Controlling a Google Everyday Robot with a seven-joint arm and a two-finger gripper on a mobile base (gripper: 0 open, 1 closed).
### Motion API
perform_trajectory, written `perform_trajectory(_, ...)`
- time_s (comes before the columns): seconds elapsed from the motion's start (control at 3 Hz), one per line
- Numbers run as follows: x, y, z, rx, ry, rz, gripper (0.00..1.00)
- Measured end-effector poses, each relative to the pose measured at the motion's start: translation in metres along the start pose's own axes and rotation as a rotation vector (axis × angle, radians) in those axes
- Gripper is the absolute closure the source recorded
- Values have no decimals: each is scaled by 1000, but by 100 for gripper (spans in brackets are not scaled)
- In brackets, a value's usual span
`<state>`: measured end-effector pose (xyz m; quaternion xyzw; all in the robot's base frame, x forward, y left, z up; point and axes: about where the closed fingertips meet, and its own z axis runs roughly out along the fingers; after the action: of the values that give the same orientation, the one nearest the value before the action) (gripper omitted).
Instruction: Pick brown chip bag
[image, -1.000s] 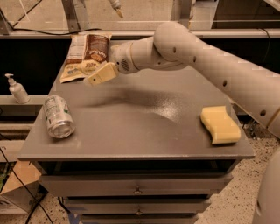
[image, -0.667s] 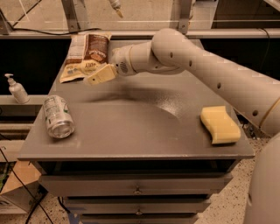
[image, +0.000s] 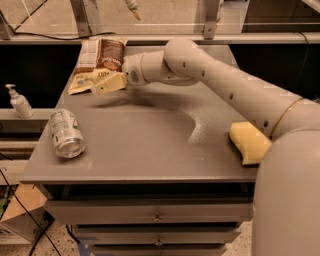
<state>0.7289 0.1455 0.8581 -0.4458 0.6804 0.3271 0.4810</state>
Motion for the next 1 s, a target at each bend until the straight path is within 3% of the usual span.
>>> perform_trajectory(0.33,-4,-10,19,-9,-11,-1,0)
perform_trajectory(0.67,-7,-17,32,-18,-17,3,16)
perform_trajectory(1.0,-5,-19,41,-22,-21,11,41)
